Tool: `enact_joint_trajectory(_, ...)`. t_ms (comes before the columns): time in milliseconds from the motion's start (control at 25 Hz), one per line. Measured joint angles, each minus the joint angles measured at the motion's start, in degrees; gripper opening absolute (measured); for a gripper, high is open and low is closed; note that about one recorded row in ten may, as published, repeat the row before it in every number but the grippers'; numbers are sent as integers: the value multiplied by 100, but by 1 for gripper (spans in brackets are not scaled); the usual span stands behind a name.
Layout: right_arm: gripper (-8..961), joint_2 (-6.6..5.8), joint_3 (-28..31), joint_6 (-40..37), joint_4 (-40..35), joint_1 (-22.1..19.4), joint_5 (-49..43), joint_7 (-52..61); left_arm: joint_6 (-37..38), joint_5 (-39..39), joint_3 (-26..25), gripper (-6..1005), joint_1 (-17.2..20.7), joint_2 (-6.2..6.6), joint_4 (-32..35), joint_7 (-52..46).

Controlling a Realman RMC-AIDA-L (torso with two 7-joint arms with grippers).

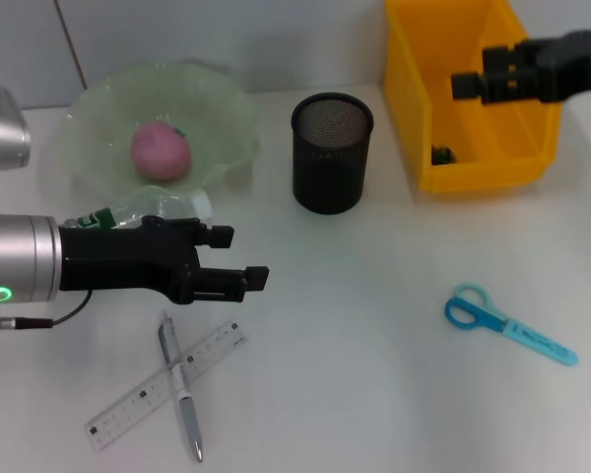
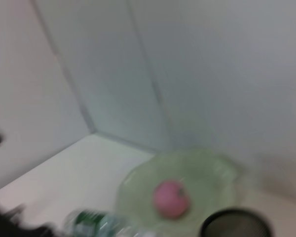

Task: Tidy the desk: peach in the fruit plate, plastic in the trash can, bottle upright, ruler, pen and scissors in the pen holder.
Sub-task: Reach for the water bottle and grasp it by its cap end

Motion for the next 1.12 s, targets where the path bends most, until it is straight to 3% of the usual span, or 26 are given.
enact_joint_trajectory(240, 826, -134, 62, -829, 358, -46, -47, -346, 155, -8, -98, 812, 16, 6, 0, -13)
enact_joint_trajectory(560, 826, -149, 6, -1225, 416, -124, -493, -567, 332, -9, -283, 812, 28, -6, -1, 4)
enact_joint_trajectory(960, 827, -15, -617, -1458, 8, 85, -1768, -273, 343, -3, -289, 812, 21, -17, 0, 7)
enact_joint_trajectory(1120, 827, 95, -921, -1464, -320, 182, -2220, -39, 349, 0, -289, 812, 7, -18, 0, 7)
